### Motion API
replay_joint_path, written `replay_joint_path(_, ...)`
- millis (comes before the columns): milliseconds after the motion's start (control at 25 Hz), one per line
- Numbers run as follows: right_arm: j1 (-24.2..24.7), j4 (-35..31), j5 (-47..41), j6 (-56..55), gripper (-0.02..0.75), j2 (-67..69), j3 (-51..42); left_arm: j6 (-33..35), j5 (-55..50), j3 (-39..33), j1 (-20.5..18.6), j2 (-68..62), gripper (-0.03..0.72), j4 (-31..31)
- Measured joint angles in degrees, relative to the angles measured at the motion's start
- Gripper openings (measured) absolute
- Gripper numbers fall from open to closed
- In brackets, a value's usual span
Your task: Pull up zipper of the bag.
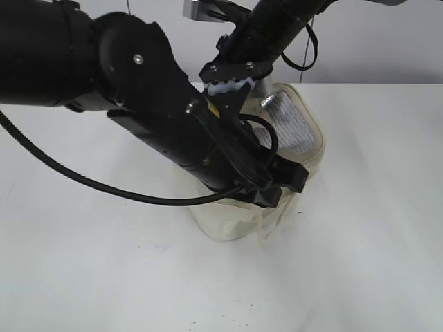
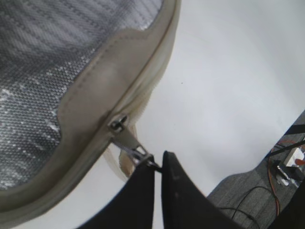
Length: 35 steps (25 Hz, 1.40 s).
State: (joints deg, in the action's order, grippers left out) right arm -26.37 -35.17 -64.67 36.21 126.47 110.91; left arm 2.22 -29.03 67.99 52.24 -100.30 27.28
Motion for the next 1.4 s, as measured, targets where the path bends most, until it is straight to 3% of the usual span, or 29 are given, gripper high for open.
replay_joint_path(400,-0.24,-1.43,0.78,-0.91,0.055,0.0,0.12,0.3,-7.78,0.16,-4.2,3.17,0.038,-3.18)
replay_joint_path(640,-0.39,-4.77,0.99,-2.97,0.284,-0.14,0.83,0.59,-7.39,1.01,-6.35,4.73,0.261,-3.31)
replay_joint_path(760,-0.42,-4.43,0.86,-4.3,0.351,-0.18,1.03,0.69,-7.79,1.01,-6.84,5.12,0.336,-4.8)
replay_joint_path(1120,0.23,4.16,-0.18,-11.13,0.373,-0.43,5.16,0.69,-6.56,1.01,-8.71,10.9,0.368,-11.98)
replay_joint_path(1400,5.64,4.57,-4.15,-11.81,0.376,-0.64,5.79,0.87,-3.67,1.01,-16.09,11.96,0.397,-15.34)
